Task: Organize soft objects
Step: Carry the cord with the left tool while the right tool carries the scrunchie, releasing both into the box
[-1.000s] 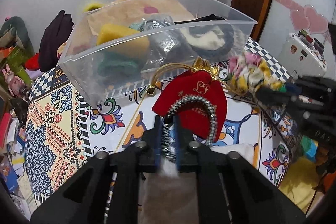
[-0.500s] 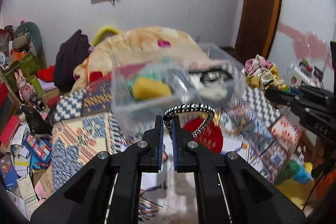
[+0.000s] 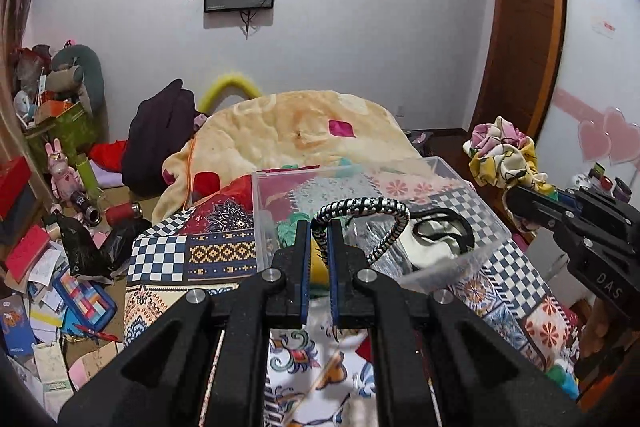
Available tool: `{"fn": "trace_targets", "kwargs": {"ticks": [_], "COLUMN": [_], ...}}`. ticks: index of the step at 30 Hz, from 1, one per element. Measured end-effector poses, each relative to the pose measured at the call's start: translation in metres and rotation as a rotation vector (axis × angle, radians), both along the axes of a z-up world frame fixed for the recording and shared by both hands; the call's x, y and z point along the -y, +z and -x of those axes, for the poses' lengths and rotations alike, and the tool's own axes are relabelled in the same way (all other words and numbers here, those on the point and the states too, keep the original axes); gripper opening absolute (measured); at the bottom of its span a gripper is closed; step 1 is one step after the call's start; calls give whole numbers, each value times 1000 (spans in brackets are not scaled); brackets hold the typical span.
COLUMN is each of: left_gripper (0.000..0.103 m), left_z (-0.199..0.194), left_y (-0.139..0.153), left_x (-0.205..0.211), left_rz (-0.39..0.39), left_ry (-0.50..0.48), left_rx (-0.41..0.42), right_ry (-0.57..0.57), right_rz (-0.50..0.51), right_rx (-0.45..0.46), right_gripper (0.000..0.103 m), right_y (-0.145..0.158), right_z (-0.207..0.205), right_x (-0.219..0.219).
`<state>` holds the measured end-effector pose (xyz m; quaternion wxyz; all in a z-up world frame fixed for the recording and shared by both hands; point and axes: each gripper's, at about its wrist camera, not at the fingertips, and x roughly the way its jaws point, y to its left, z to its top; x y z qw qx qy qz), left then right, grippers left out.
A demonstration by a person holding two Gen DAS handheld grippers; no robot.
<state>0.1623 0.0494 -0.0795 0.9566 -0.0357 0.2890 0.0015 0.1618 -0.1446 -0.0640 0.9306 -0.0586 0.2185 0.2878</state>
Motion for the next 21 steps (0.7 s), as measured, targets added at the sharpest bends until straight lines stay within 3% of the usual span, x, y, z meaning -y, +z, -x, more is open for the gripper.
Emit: {"fn": "trace_targets", "kwargs": {"ticks": [21], "left_gripper": [7], "left_z": [-47], "left_y": [-45], "left_x": [-5], "left_rz": [17], "left_ry": [14], "left_rx": [-174], "right_ry": [12], "right_rz": [119], "right_rx": [-198], "right_gripper": [17], "right_y": [-54], "right_z": [-53], "right_x": [-32]}}
